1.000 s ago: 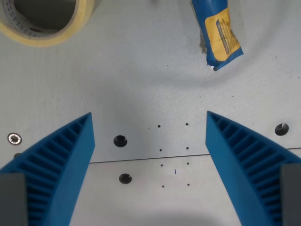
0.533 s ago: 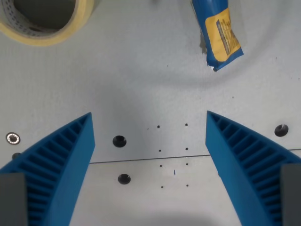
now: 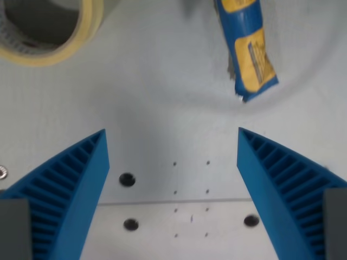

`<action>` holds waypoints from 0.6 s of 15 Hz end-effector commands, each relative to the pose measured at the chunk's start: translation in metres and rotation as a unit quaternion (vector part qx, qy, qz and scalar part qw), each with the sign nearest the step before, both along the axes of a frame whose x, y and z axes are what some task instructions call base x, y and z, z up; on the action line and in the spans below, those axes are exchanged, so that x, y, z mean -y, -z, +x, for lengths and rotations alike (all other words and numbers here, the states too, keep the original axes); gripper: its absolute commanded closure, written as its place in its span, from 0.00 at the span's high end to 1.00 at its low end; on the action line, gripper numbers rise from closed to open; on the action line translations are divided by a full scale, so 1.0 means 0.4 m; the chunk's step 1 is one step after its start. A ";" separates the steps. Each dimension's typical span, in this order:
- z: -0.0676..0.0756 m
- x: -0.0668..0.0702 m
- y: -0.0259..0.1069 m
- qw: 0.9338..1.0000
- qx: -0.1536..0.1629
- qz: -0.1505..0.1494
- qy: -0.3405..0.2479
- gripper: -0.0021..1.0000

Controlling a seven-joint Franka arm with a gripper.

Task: Move above the blue bag

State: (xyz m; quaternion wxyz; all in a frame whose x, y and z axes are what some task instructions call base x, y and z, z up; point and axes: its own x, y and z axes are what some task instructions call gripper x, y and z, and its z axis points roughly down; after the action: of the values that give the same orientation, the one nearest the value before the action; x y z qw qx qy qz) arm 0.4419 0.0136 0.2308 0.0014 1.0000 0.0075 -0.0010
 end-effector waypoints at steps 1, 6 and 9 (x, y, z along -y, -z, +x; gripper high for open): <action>0.031 0.019 0.017 0.998 -0.003 -0.004 -0.055 1.00; 0.063 0.040 0.064 0.996 -0.006 -0.006 -0.086 1.00; 0.084 0.054 0.095 0.995 -0.007 -0.007 -0.102 1.00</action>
State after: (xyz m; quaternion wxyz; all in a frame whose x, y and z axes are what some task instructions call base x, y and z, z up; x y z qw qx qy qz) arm 0.4657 -0.0039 0.1947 0.0003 0.9986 0.0528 0.0037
